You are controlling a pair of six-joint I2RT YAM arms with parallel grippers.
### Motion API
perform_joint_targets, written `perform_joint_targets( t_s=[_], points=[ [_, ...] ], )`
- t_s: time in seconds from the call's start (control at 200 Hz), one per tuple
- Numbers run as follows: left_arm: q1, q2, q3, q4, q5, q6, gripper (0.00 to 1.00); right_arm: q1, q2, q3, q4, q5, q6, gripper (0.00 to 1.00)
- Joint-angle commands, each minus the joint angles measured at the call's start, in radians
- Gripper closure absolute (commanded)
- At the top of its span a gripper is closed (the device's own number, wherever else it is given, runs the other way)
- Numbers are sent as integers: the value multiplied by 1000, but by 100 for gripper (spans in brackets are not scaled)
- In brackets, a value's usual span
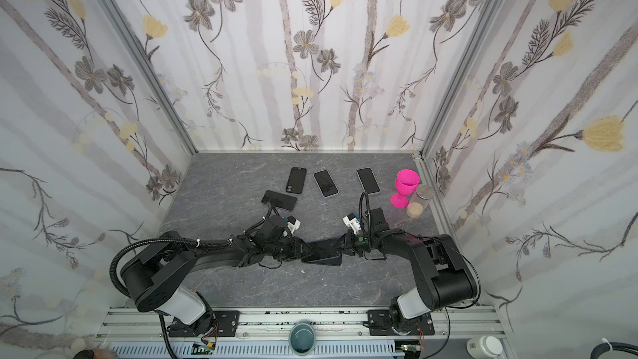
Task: Put the phone into the phone case
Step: 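Press the phone into the case with the right gripper while the left holds it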
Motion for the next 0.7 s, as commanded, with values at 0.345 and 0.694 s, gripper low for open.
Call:
perform_joint_targets(
  t_s=[0.345,0.694],
  points=[
    [19,-56,-94,34,-136,-22,61,-12,-26,-44,-52,145,7,100],
    [-35,-5,-152,177,-79,-140,61,-12,-36,-86,52,147,72,100]
  ],
)
